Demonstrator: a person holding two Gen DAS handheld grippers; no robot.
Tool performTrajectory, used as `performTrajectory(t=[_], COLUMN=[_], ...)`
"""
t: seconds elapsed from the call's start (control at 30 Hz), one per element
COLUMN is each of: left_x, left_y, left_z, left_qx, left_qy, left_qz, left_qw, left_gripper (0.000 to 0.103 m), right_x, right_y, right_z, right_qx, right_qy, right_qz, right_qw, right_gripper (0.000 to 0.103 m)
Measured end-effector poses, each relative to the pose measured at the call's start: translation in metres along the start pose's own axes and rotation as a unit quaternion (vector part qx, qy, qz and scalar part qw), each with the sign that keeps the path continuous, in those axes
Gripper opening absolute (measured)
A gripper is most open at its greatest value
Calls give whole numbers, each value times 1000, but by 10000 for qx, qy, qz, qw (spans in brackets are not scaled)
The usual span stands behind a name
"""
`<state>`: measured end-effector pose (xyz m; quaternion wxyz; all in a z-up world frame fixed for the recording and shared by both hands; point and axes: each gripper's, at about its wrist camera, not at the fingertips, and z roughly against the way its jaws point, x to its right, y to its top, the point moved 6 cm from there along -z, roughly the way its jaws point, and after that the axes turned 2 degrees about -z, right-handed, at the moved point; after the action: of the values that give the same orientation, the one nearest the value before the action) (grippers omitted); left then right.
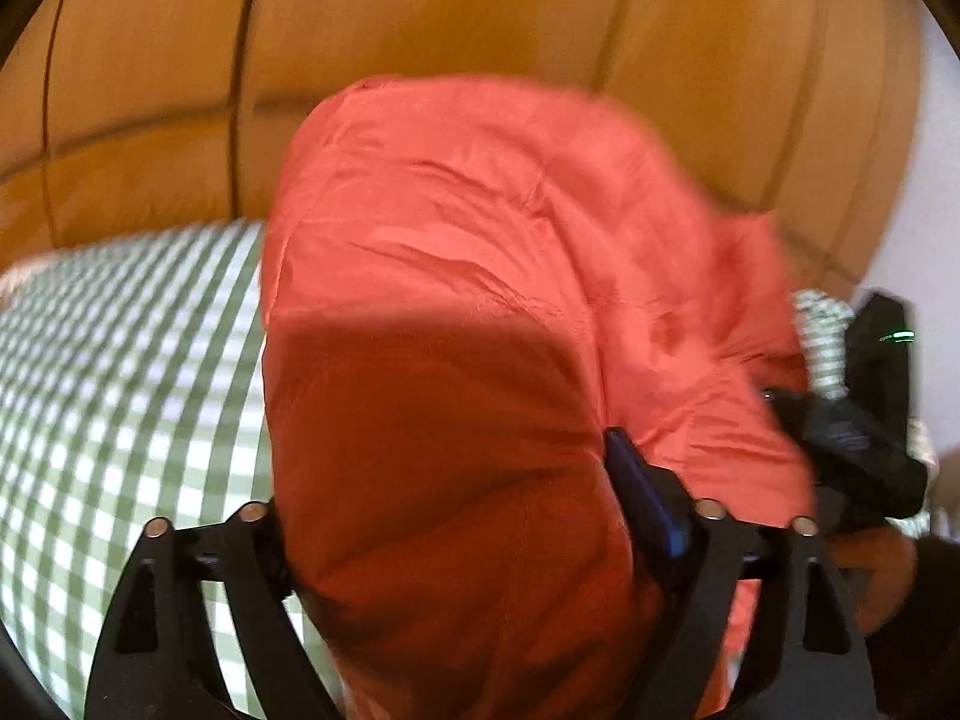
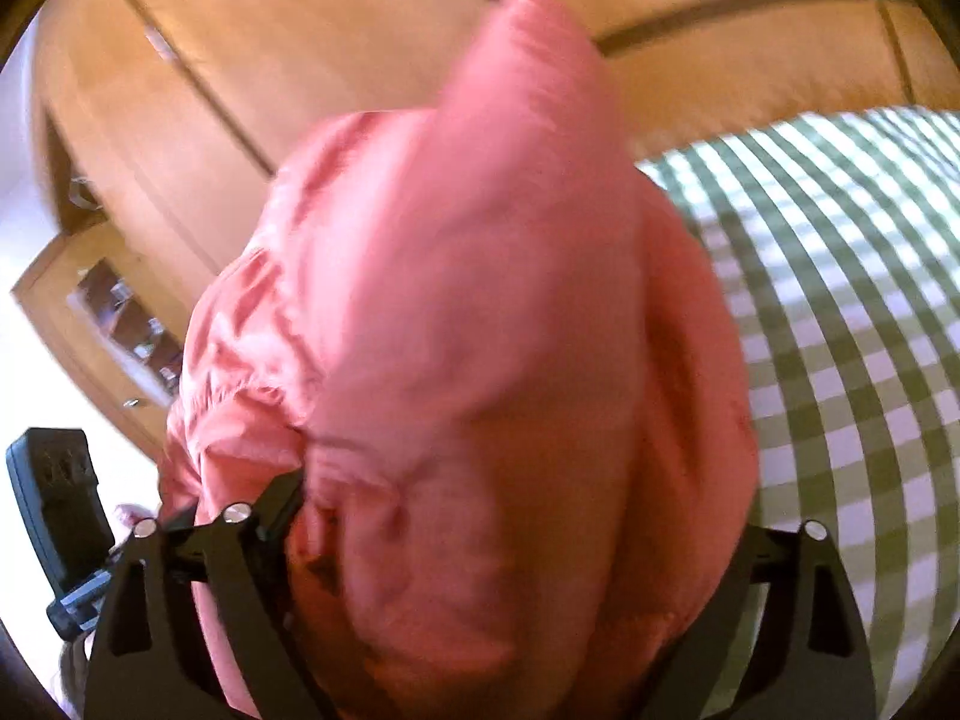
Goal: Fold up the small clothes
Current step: 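Grasp the folded bundle with both tools and lift it off the bed, then lower the folded jacket onto the bed and open both tools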
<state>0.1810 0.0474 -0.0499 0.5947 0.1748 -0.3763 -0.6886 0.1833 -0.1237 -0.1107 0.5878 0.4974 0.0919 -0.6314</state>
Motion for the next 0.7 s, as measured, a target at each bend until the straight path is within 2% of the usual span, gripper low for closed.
performTrajectory(t=[0.07, 0.13, 0.3, 0.37, 0.43, 0.5, 0.57, 0.67, 0.7], left_x=[-8, -4, 21, 28, 35, 28, 30, 32, 32], left_y=[-5, -8, -24, -38, -47, -60, -64, -71, -71], left_z=[-12, -7, 25, 45, 61, 61, 58, 56, 55], left_qx=[-4, 71, 165, 186, 255, 296, 285, 231, 189], left_qy=[-51, 63, 532, 684, 733, 669, 797, 815, 768], left_qz=[279, 227, -30, -86, -34, -14, -82, -63, -63], left_qw=[9996, 9997, 9984, 9974, 9970, 9973, 9964, 9964, 9968], left_gripper=[96, 96, 99, 99, 99, 99, 99, 99, 99], right_x=[16, 13, 9, -2, -9, -12, -8, 16, 23], right_y=[5, 3, 1, -5, -6, 2, 13, 23, 22], right_z=[2, 4, 16, 39, 63, 81, 84, 57, 51], right_qx=[-28, 24, 162, 283, 584, 930, 961, 376, 306], right_qy=[77, -74, -414, -609, -578, -592, -979, -2000, -2084], right_qz=[-162, -20, 117, 174, 68, 5, 64, 351, 365], right_qw=[9998, 10000, 9989, 9976, 9966, 9939, 9905, 9785, 9769], right_gripper=[99, 101, 101, 101, 101, 101, 101, 101, 101])
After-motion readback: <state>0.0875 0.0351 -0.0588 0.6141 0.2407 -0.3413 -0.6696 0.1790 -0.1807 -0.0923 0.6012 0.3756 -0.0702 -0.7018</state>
